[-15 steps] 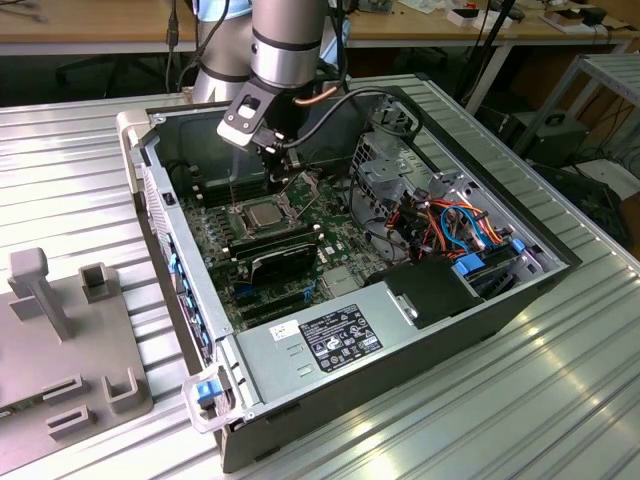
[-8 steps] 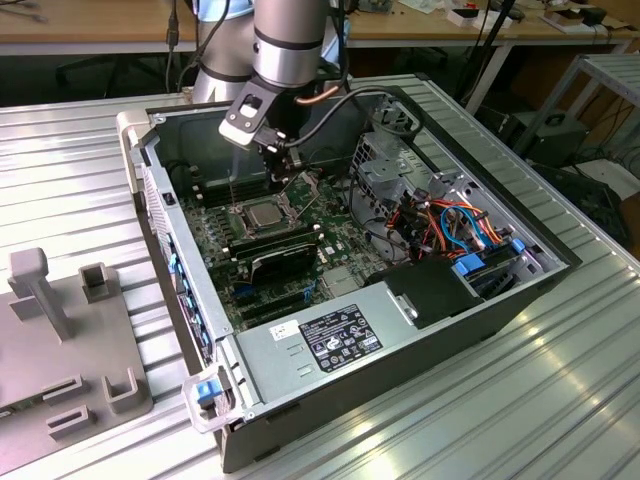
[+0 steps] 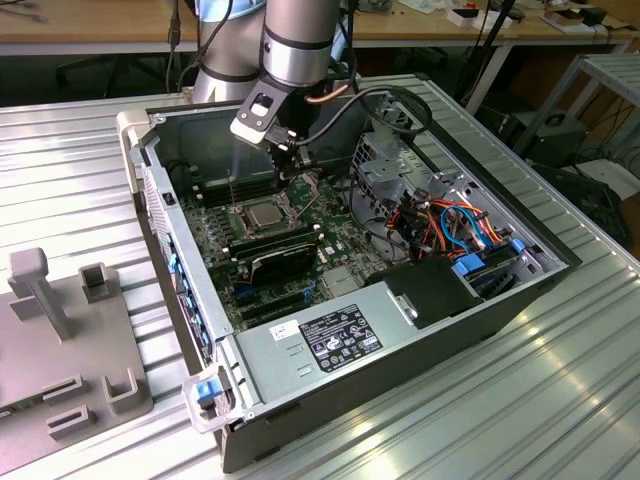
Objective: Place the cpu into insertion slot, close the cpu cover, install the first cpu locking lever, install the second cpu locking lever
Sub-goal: 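Close the cpu cover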
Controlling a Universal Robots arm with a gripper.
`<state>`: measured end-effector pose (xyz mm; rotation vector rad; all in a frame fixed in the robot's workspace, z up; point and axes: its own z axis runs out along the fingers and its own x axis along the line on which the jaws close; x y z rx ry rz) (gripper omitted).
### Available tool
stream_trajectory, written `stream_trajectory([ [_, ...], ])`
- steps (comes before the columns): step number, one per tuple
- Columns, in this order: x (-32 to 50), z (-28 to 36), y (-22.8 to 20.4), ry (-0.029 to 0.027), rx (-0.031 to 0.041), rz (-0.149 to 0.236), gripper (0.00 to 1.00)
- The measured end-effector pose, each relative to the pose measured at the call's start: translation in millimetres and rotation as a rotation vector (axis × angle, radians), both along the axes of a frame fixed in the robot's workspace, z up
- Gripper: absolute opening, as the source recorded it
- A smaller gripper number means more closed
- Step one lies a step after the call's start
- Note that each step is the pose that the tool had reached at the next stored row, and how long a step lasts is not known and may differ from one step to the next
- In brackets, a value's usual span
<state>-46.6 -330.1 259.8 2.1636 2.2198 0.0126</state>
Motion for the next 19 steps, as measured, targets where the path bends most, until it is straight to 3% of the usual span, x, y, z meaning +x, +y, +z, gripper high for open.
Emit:
stream_trajectory([
  [8, 2.2, 9.2, 0.4, 0.0000, 0.0002, 0.000, 0.11],
  [12, 16.9, 10.2, 0.4, 0.0000, 0.0000, 0.000, 0.11],
  [19, 31.1, 10.3, 0.4, 0.0000, 0.0000, 0.000, 0.11],
])
